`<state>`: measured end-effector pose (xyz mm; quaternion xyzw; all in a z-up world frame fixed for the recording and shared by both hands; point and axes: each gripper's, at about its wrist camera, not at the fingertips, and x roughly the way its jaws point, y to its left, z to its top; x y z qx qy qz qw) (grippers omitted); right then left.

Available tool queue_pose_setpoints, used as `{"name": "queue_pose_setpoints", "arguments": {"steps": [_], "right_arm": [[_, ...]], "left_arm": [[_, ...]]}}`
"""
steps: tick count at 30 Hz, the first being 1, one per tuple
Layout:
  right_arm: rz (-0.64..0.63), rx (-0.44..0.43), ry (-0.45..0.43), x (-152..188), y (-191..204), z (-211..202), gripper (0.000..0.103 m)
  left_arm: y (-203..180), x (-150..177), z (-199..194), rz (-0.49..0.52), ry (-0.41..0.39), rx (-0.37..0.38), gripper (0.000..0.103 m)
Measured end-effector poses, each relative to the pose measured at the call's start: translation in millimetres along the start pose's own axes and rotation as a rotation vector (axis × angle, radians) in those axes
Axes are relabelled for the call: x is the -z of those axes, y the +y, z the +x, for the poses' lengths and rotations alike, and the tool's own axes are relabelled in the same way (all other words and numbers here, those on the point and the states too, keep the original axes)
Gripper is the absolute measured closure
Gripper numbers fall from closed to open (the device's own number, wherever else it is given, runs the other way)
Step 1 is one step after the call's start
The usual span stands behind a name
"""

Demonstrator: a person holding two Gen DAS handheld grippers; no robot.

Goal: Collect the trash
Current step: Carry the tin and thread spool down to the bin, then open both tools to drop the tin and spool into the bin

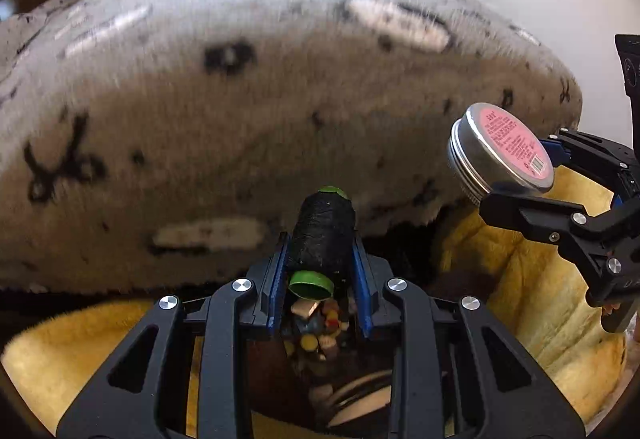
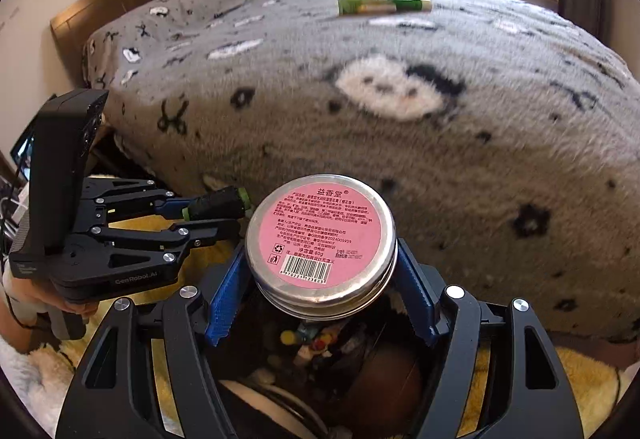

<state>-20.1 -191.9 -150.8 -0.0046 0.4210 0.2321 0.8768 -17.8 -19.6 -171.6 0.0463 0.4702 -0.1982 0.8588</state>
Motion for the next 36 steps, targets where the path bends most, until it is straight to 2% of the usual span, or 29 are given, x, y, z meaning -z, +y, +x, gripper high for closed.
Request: {"name": "queue_pose_setpoints", "arguments": {"steps": [11, 21, 27, 28, 30, 32, 36], "right_arm": [[0.108, -0.027, 0.173, 33.7, -13.1, 48.4, 0.032], [0.180, -0.047, 0.296, 46.6, -18.0, 87.7, 0.032], [0.211, -0.055, 0.323, 47.9, -22.7, 97.4, 0.032], [0.213, -0.054, 0.324, 47.9, -22.5, 98.7, 0.032], [0.218, -0.049, 0.325, 47.2, -23.3, 99.8, 0.029], [0.222, -0.047, 0.315, 43.2, -25.9, 99.3, 0.022], [0.221, -0.026, 0.280, 38.6, -31.0, 85.2, 0.020]], "left_arm": [[0.5, 42.9, 47.4, -0.065, 0.162, 0.043, 0.077], [8.4, 53.1, 79.5, -0.092, 0.276, 0.062, 0.077], [11.2, 54.5, 88.0, -0.105, 0.301, 0.065, 0.077], [13.8, 56.3, 88.0, -0.107, 0.301, 0.066, 0.076], [15.5, 56.8, 88.6, -0.111, 0.302, 0.065, 0.064], [18.7, 57.3, 89.1, -0.114, 0.296, 0.059, 0.049], [15.9, 52.3, 81.9, -0.113, 0.281, 0.048, 0.041]]}}
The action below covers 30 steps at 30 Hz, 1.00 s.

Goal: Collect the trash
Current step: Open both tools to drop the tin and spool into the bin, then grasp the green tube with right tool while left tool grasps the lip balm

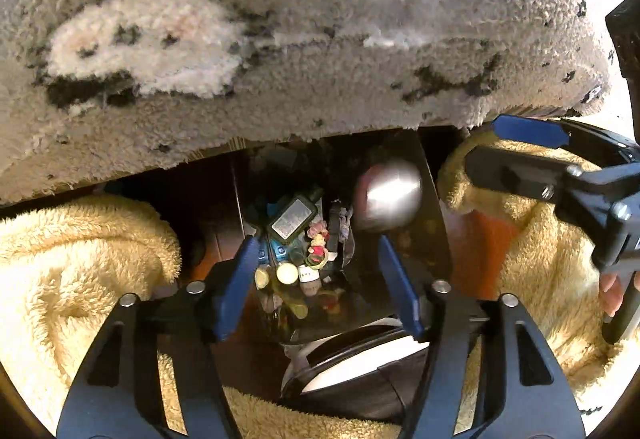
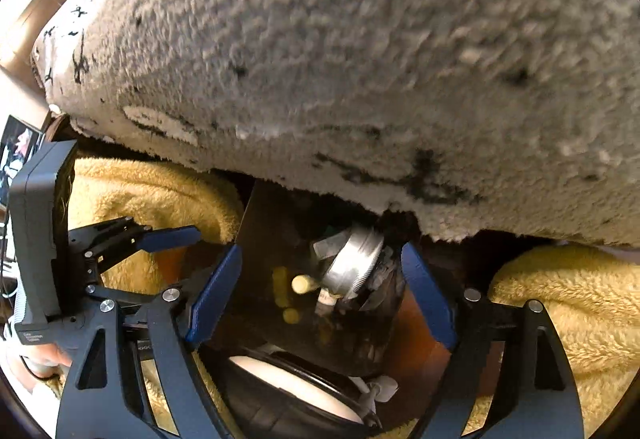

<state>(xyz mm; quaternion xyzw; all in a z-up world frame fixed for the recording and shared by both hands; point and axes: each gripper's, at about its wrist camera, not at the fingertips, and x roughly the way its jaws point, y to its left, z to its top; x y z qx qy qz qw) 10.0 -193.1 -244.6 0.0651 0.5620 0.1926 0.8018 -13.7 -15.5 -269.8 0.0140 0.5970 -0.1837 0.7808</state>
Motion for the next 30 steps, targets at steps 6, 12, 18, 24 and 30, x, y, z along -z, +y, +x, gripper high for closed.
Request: {"name": "queue_pose_setpoints", "arguments": {"steps": [6, 12, 18, 24, 30], "right_arm": [[-0.023, 0.033, -0.123, -10.1, -2.8, -45.4, 0.019], [-0.099, 0.032, -0.287, -29.7, 14.7, -105.8, 0.019], [-0.128, 0.077, -0.416, -72.1, 19.1, -145.9, 0.016], [-0.124, 0.131, -0.455, -127.9, 9.1, -155.7, 0.016], [-0.113, 0.167, -0.449, -188.3, -4.9, -137.1, 0.016]], "left_arm": [[-5.4, -8.0, -31.2, 0.057, -0.071, -0.041, 0.022], [-11.6, -32.3, -99.1, 0.122, -0.229, -0.097, 0.014], [-11.6, -70.7, -158.7, 0.165, -0.386, -0.159, 0.010], [2.2, -122.7, -178.0, 0.157, -0.445, -0.183, 0.010], [29.8, -175.9, -168.5, 0.107, -0.433, -0.193, 0.010]]}}
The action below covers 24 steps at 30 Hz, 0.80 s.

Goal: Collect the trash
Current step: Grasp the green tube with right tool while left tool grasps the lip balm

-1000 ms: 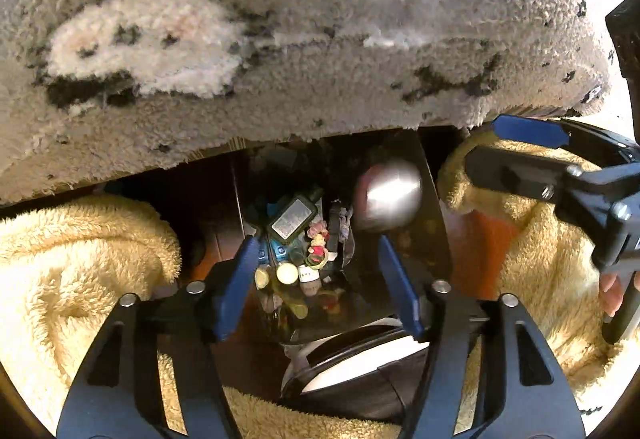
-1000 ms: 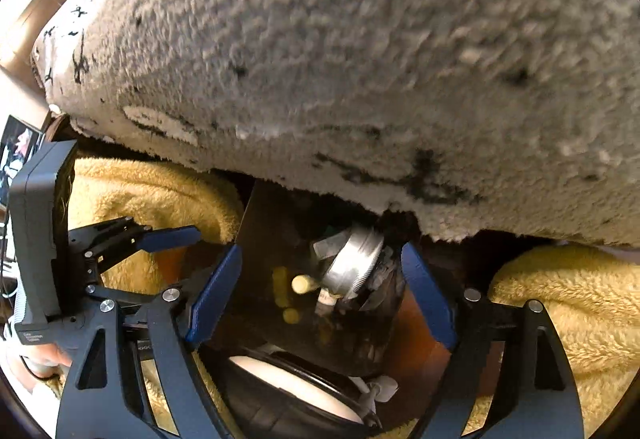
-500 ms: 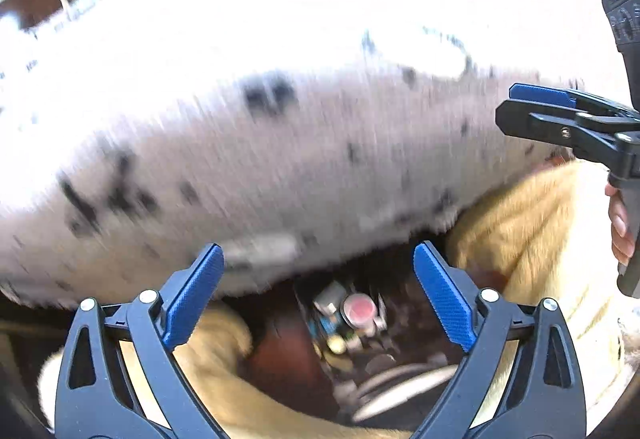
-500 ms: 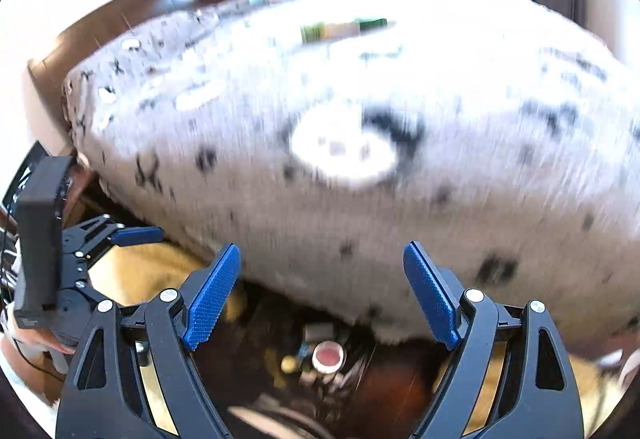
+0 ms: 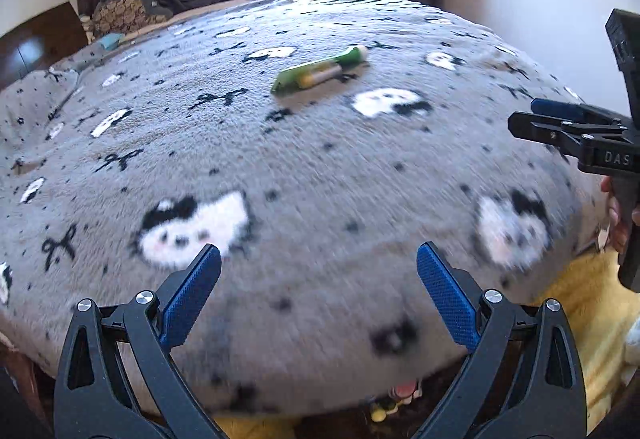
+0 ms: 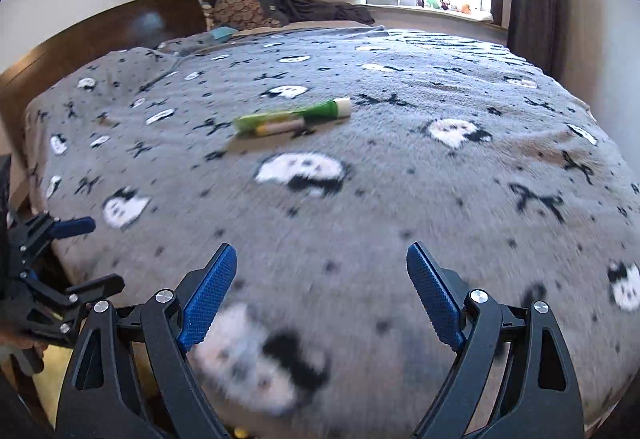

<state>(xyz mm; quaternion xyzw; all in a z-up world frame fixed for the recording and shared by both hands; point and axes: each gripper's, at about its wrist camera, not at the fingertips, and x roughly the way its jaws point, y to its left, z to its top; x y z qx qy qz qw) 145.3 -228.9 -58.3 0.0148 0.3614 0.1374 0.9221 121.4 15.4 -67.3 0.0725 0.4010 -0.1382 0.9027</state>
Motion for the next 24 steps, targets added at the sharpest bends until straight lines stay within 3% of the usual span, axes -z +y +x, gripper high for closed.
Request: {"name": "queue_pose_setpoints", "arguments": {"steps": [3, 8, 19, 24], "right_arm": [[0.046, -0.031, 0.026, -23.7, -9.4, 29.3, 0.016], [0.022, -0.010, 0.028, -59.5, -4.8, 66.0, 0.019], [0.150, -0.115, 0.126, -128.0, 6.5, 164.4, 0.046], [0.207, -0.148, 0.164, -140.3, 9.2, 196.6, 0.048]], "left_arm": [[11.9, -18.7, 20.5, -0.031, 0.007, 0.006, 0.010], [24.0, -48.2, 50.1, -0.041, 0.001, -0.030, 0.010], [31.0, -90.5, 86.0, -0.008, -0.027, -0.048, 0.010], [34.9, -96.8, 98.1, -0.007, -0.029, -0.048, 0.010]]}}
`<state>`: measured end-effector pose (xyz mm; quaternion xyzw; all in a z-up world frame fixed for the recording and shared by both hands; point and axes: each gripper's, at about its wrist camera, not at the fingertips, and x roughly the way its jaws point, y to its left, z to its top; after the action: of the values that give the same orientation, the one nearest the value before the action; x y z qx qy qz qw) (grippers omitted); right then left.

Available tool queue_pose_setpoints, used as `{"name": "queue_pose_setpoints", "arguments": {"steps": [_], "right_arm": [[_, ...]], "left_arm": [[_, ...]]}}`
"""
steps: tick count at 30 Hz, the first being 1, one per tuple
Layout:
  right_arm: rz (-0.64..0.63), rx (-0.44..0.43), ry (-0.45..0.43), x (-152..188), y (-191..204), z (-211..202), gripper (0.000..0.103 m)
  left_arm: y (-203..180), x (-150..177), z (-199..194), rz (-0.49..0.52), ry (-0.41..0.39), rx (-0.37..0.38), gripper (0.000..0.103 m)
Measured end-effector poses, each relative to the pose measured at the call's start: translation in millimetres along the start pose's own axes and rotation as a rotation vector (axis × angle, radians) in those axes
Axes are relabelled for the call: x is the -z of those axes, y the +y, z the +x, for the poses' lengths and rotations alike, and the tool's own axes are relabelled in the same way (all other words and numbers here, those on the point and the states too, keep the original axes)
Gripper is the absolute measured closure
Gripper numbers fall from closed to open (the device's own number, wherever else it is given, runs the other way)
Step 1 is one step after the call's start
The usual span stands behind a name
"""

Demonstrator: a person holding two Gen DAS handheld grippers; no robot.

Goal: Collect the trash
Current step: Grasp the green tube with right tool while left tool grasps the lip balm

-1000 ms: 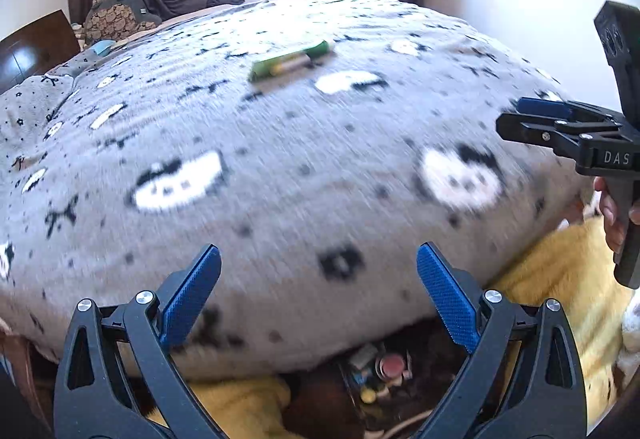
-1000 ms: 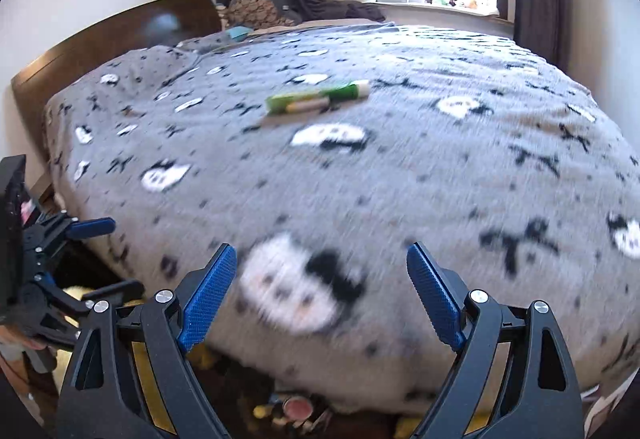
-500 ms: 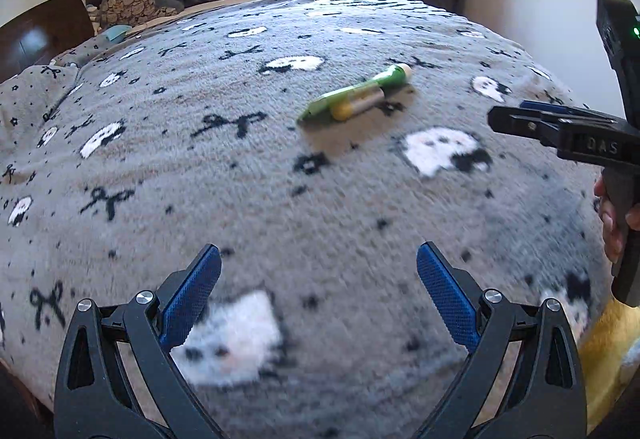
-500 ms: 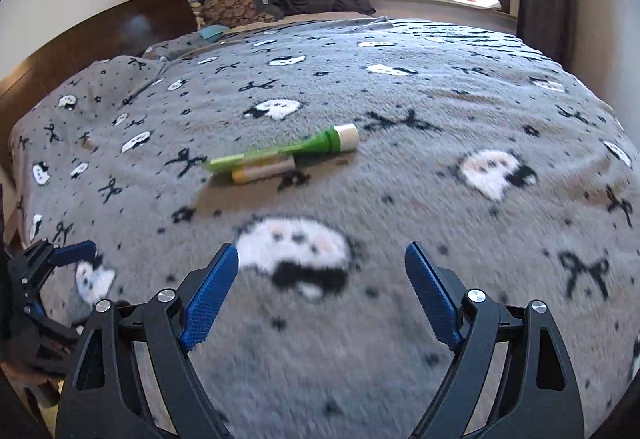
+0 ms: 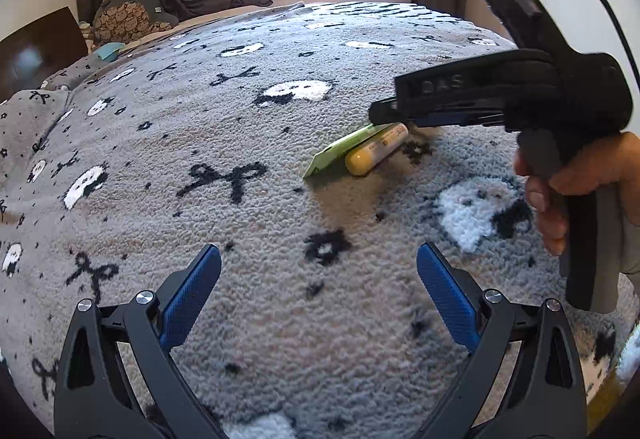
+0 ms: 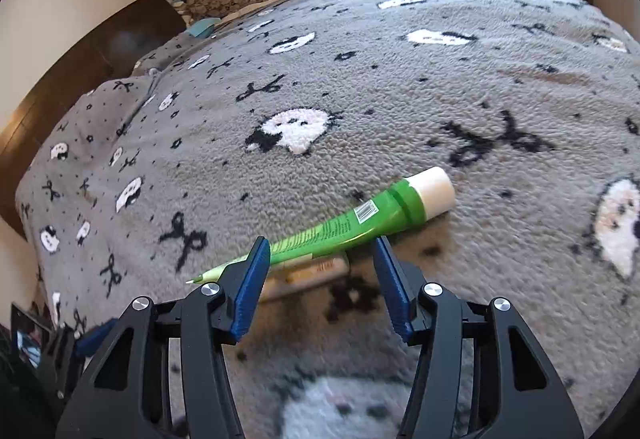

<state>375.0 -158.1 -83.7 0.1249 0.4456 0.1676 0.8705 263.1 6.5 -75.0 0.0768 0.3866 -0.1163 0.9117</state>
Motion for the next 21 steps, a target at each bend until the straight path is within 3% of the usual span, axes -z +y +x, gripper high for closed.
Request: {"name": "queue_pose_setpoints", "arguments": {"steps": [8, 11, 17, 21], "right_arm": [[0.093, -0.005, 0.028, -22.9, -8.9, 34.9, 0.053], [0.085, 0.031, 0.022, -30.0, -10.3, 41.9, 0.071], [0.091, -0.020, -0.032, -47.8, -16.4, 25.6, 0.088], [0.019, 0.023, -0.100, -65.1, -15.2, -8.7, 0.095]], "left_arm": [[3.2, -6.9, 17.2, 0.002, 0.009, 0.013, 0.010], [4.0, -9.4, 21.9, 0.004, 0.013, 0.015, 0.010], [-0.2, -17.1, 29.8, 0.021, 0.019, 0.007, 0.010], [-11.3, -30.7, 35.4, 0.042, 0.004, 0.018, 0.010]]}}
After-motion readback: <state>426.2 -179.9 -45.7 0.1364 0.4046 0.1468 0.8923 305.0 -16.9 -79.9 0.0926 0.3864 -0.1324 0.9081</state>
